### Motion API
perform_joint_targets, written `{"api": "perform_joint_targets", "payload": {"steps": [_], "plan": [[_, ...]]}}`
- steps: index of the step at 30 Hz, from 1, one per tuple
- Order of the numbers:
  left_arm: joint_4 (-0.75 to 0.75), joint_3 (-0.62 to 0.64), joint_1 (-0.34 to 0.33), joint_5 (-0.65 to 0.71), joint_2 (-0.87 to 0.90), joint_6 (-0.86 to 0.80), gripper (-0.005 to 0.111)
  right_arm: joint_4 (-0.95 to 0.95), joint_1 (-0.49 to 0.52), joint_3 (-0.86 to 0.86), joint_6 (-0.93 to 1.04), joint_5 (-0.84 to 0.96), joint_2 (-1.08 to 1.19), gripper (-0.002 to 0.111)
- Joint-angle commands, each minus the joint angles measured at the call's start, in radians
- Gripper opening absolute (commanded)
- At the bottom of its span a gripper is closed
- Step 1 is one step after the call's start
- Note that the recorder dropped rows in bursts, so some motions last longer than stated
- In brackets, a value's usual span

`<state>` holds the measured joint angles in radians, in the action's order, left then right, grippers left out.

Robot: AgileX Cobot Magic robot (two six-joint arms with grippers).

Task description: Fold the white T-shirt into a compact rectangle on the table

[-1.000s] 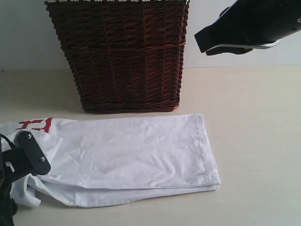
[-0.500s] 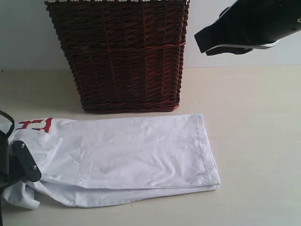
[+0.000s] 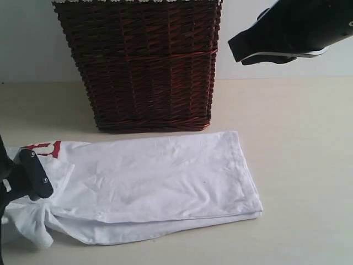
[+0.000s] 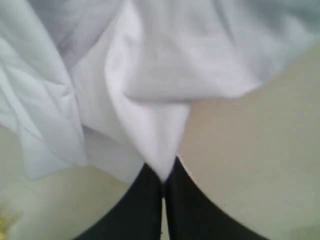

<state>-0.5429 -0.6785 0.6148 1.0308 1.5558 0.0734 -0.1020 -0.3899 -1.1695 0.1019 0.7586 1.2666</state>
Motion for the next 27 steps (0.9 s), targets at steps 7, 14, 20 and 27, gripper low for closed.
{"api": "perform_joint_targets", "payload": {"steps": [7, 14, 20, 27], "plan": [[-0.146, -0.048, -0.068, -0.102, -0.124, -0.13, 0.001, -0.003, 0.005, -0.007, 0.008, -0.005, -0.008, 0.008], [-0.407, -0.05, -0.105, -0.255, -0.137, 0.121, 0.034, -0.003, 0.005, -0.007, 0.008, -0.014, -0.008, 0.008], [-0.414, -0.059, -0.105, -0.327, -0.136, 0.176, 0.041, -0.003, 0.005, -0.007, 0.008, -0.016, -0.008, 0.008], [0.116, -0.087, 0.012, -0.203, -0.192, -0.015, 0.041, -0.005, 0.005, -0.007, 0.008, -0.007, -0.008, 0.008]]}}
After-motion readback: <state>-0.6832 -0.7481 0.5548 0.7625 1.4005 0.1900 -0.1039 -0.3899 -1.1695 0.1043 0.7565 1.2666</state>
